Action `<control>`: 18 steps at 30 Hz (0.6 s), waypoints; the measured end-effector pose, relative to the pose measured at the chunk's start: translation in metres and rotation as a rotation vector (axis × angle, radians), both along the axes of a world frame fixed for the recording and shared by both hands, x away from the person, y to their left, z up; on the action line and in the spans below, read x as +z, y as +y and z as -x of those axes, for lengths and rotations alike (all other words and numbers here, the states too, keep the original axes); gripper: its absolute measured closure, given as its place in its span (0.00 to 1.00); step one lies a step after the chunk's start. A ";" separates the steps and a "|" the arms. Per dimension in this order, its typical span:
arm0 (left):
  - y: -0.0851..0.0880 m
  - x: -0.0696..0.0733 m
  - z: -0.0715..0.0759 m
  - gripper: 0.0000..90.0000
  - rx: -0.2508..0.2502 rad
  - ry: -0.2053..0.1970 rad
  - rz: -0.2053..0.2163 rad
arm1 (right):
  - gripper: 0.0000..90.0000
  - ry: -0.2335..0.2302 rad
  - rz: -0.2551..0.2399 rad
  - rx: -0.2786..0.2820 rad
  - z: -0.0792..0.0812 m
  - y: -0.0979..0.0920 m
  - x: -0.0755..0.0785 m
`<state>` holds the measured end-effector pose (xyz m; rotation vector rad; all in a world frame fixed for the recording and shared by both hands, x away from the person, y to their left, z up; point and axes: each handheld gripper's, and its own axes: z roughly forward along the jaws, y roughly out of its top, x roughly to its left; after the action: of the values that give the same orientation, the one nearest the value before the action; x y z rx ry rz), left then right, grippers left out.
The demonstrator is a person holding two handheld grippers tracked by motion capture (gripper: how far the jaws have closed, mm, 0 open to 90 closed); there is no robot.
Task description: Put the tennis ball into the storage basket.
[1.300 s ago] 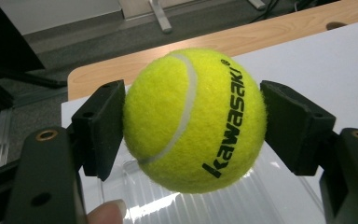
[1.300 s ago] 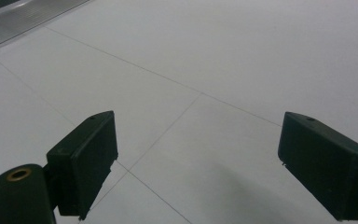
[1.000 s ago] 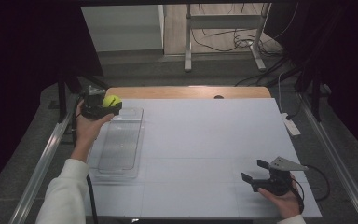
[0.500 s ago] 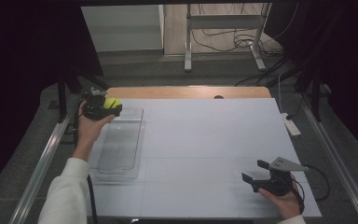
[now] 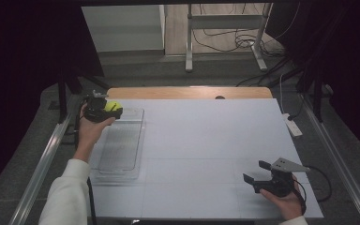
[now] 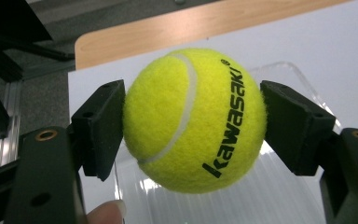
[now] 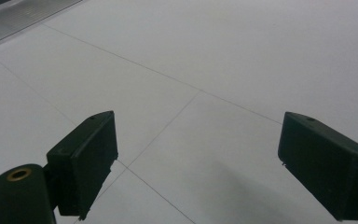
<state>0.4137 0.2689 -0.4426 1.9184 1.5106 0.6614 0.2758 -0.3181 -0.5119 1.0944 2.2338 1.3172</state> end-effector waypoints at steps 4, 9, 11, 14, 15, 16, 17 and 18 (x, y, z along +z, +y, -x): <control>0.001 -0.006 -0.001 0.30 0.005 0.020 0.005 | 0.14 -0.002 -0.001 0.002 0.000 0.000 0.000; 0.002 -0.011 -0.003 0.30 0.002 0.043 -0.005 | 0.14 -0.002 -0.001 0.001 0.000 0.000 0.000; 0.002 -0.012 -0.003 0.30 0.001 0.045 -0.006 | 0.14 -0.002 0.000 0.002 0.000 0.000 0.000; 0.001 -0.014 -0.004 0.30 -0.002 0.051 -0.006 | 0.14 -0.002 0.001 0.002 0.000 0.000 0.000; 0.001 -0.014 -0.004 0.30 -0.002 0.055 -0.009 | 0.14 -0.002 0.001 0.002 0.000 0.000 0.000; 0.001 -0.016 -0.005 0.30 -0.001 0.057 -0.007 | 0.14 -0.002 0.001 0.001 0.000 0.000 0.000; 0.000 -0.016 -0.005 0.30 -0.002 0.060 -0.008 | 0.14 -0.002 0.001 0.002 0.000 0.000 0.000; 0.000 -0.017 -0.005 0.30 -0.003 0.063 -0.009 | 0.14 -0.002 0.001 0.002 0.000 0.000 0.000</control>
<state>0.4191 0.2691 -0.4597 1.9646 1.5451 0.6131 0.2756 -0.3178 -0.5120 1.0900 2.2342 1.3173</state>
